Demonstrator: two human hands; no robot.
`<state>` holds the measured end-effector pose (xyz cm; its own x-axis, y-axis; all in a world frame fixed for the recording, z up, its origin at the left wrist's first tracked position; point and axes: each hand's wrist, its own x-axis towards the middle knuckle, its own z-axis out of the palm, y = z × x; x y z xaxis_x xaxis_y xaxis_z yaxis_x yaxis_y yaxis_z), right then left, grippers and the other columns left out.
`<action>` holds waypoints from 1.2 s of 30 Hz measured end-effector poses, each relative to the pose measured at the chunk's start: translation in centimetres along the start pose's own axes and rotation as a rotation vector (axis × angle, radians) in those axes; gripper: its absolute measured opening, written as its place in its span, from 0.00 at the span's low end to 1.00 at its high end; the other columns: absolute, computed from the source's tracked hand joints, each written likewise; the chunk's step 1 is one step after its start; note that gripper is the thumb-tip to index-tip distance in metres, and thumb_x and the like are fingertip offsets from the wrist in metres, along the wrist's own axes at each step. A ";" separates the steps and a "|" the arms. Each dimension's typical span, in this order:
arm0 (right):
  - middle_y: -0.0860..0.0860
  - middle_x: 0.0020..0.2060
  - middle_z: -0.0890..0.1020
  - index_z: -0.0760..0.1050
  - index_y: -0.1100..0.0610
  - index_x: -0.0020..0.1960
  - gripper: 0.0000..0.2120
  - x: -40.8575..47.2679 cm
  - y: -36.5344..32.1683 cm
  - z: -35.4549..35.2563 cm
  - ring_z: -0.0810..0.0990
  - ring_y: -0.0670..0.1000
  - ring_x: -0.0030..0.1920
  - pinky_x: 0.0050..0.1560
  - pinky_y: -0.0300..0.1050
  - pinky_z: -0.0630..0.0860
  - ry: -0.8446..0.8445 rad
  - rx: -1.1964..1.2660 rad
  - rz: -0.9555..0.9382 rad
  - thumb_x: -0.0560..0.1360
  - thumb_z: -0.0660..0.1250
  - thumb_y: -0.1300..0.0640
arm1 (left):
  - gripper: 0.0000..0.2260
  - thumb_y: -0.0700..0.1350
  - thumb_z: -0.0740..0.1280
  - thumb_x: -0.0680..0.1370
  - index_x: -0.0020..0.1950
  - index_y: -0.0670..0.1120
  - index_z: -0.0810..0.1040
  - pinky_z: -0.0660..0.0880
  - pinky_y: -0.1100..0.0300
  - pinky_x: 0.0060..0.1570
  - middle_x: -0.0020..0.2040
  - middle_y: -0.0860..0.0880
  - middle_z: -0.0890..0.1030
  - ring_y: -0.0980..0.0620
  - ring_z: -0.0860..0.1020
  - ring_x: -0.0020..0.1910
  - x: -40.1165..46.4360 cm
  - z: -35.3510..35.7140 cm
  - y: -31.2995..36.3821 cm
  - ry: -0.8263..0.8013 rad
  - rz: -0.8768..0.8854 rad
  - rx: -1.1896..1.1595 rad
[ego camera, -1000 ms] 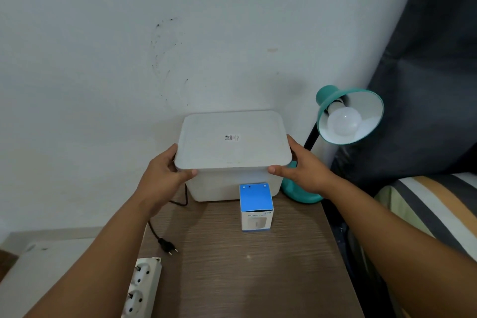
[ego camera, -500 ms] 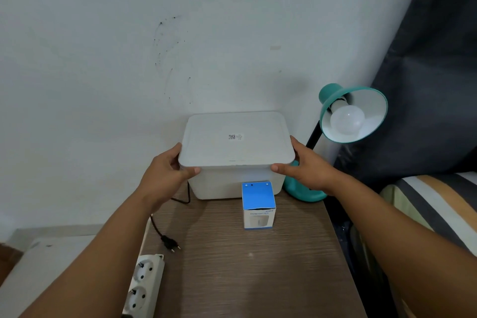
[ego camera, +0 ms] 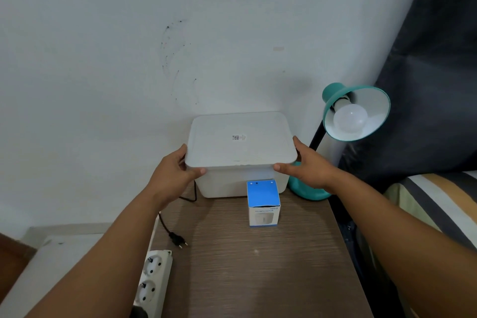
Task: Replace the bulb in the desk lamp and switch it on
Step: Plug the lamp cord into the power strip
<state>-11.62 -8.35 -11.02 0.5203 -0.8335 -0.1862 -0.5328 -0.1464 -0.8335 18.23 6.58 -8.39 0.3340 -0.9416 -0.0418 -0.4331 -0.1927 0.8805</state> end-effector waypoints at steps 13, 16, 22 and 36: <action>0.52 0.71 0.71 0.63 0.52 0.77 0.32 -6.2 -3.2 4.1 0.71 0.57 0.69 0.69 0.58 0.70 0.453 -0.237 -0.255 0.77 0.70 0.47 | 0.35 0.53 0.72 0.77 0.80 0.46 0.61 0.65 0.55 0.71 0.77 0.50 0.67 0.52 0.67 0.75 -9.5 -2.4 -4.4 0.109 -0.175 0.084; 0.48 0.65 0.75 0.67 0.51 0.75 0.28 -7.7 -4.6 6.8 0.73 0.52 0.62 0.65 0.51 0.72 0.388 -0.232 -0.337 0.77 0.70 0.50 | 0.35 0.53 0.73 0.77 0.80 0.46 0.62 0.66 0.54 0.71 0.76 0.49 0.69 0.52 0.69 0.73 -12.3 -3.4 -6.4 0.111 -0.238 0.068; 0.44 0.51 0.79 0.77 0.50 0.66 0.18 -8.7 -6.6 14.0 0.75 0.36 0.47 0.53 0.35 0.73 0.132 -0.211 -0.355 0.77 0.71 0.52 | 0.32 0.51 0.73 0.76 0.78 0.46 0.66 0.67 0.56 0.68 0.73 0.49 0.72 0.51 0.72 0.71 -16.1 -5.4 -9.6 0.042 -0.309 0.105; 0.49 0.57 0.81 0.73 0.52 0.72 0.23 -5.0 -6.0 25.1 0.77 0.48 0.55 0.56 0.44 0.73 -0.132 -0.326 -0.094 0.79 0.67 0.48 | 0.22 0.39 0.70 0.78 0.69 0.58 0.77 0.73 0.49 0.67 0.58 0.60 0.84 0.59 0.81 0.59 -18.0 -6.2 -14.5 -0.190 -0.293 -0.028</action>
<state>5.71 10.01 -18.15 0.6479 -0.7351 -0.1998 -0.6521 -0.3997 -0.6442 23.64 28.06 -17.46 0.2775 -0.8825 -0.3798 -0.3178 -0.4574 0.8305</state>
